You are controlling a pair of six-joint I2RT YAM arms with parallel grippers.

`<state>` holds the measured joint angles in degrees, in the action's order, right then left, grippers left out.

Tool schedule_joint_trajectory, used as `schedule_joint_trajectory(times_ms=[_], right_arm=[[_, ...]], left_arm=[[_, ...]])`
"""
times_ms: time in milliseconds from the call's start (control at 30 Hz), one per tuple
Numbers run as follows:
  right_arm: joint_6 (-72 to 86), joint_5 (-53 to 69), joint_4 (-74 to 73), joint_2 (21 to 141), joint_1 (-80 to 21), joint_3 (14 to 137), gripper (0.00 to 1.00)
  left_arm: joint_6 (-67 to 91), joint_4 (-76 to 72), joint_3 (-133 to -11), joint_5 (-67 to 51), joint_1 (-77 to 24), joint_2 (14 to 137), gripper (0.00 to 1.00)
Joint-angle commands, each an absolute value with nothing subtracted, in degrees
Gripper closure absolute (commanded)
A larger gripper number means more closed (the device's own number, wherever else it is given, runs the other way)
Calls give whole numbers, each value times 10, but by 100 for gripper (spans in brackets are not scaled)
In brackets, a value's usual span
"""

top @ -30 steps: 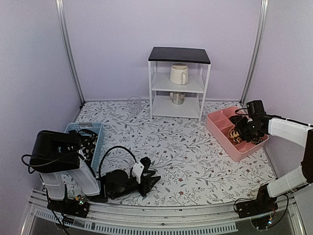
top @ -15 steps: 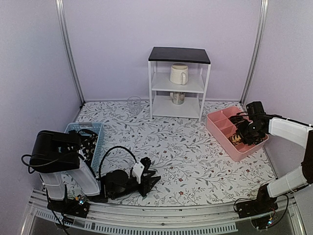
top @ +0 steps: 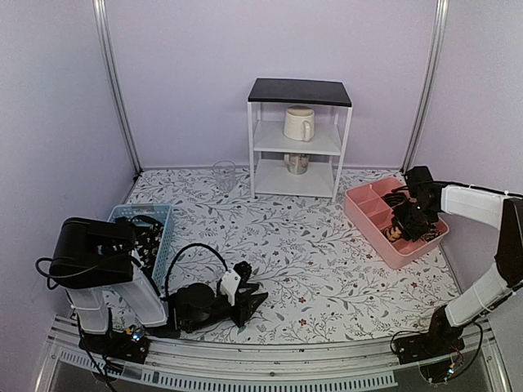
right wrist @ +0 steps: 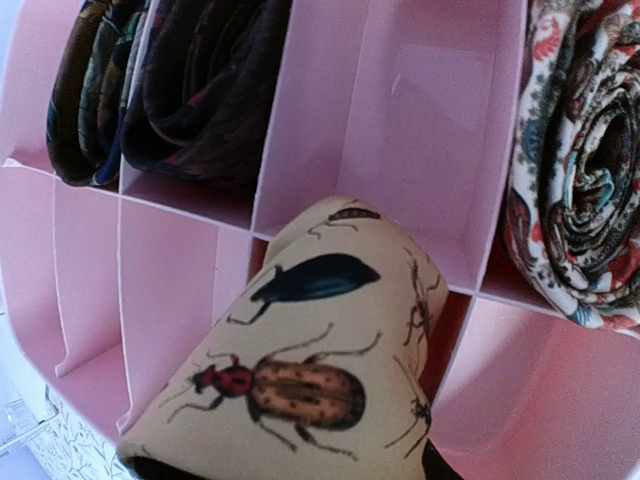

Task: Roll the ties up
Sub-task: Place the tie in the storage box.

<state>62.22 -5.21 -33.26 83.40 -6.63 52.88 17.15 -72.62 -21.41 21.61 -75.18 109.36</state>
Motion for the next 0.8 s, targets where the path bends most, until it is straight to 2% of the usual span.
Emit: schedule_joint_trajectory(times_ms=[0,467,600,767], right_arm=[[632,-52,-368,866,-67,550,75],[638,-71,-400,970,-80,587,71],[648,-102,-449,984,-94,616,59],[648,-110,-486,988,-97,649,56]], left_arm=[[165,-739,-215,228,-760,1098,65],[161,-750,-202,254,-760,1094,65],[159,-755,-195,265,-760,1089,64],[156,-767,-189,268,-760,1089,64]])
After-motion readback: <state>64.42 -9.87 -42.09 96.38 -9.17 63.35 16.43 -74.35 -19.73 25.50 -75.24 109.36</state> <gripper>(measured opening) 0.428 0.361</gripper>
